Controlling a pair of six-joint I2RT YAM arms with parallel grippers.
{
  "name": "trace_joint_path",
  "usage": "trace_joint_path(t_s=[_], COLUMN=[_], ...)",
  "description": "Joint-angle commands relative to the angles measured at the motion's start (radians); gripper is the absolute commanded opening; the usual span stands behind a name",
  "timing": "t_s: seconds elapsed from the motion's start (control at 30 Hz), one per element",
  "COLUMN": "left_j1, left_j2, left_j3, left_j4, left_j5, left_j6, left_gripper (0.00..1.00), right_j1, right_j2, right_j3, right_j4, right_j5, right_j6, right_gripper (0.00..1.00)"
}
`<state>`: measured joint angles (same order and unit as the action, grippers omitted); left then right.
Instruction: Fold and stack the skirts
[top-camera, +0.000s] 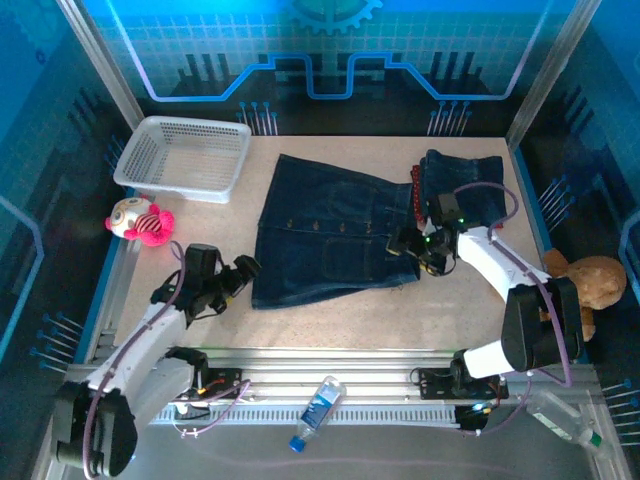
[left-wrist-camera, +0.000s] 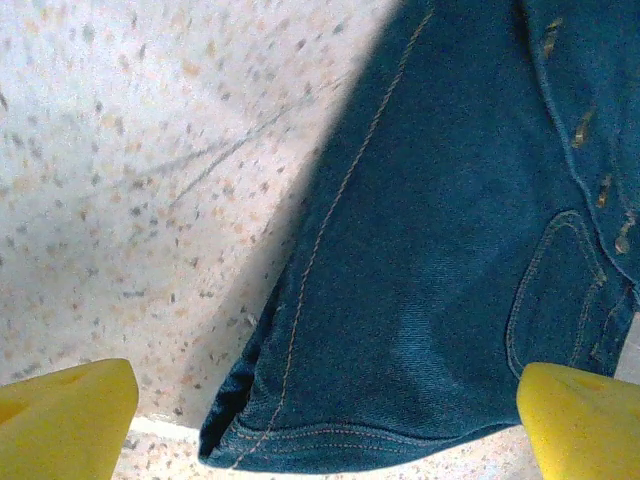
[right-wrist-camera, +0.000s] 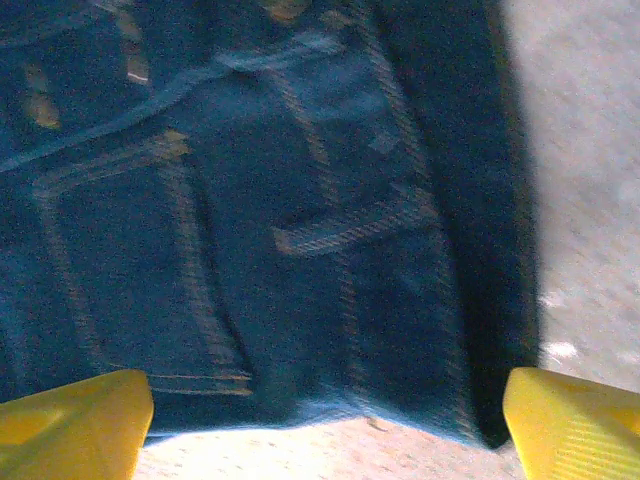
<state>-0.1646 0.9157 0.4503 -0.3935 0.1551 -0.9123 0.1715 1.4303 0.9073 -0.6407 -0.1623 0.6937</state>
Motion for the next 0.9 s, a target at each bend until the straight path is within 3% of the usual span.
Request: trace_joint_path(t_s=[0.0,0.17,0.4,0.57,0.87], left_j1=[-0.02,-0.072,-0.101,-0.102,-0.122], left_j2=[0.043,0.078,0.153,0.194,0.222], left_j3=[0.058,0.04,-0.021,-0.019,-0.04], left_j4=[-0.076,-0.095,0.041,0.085,0.073], left_j5=[0.038,0.033,0.059,0.043,0.08], left_j6=[-0.1,-0.176,-0.238,-0.26,-0.292], left_gripper=[0.99,0.99,0.99,0.8,0.77], right_j1=[-0.013,-0.015,-0.015,-0.015,-0.017], right_j2=[-0.028,-0.024,0.003,0.004,0.003], right_j3=[-0.064,-0.116,-0.158,-0.172,-0.191], right_j4=[-0.053,0.027,0.146,0.171,0.214], right_j5=[0.033,0.001,-0.058,-0.064,-0.059], right_j6=[0.02,0.084,0.158,0.162,0.164], right_gripper=[0.86,0.82,0.74,0.7,0.58])
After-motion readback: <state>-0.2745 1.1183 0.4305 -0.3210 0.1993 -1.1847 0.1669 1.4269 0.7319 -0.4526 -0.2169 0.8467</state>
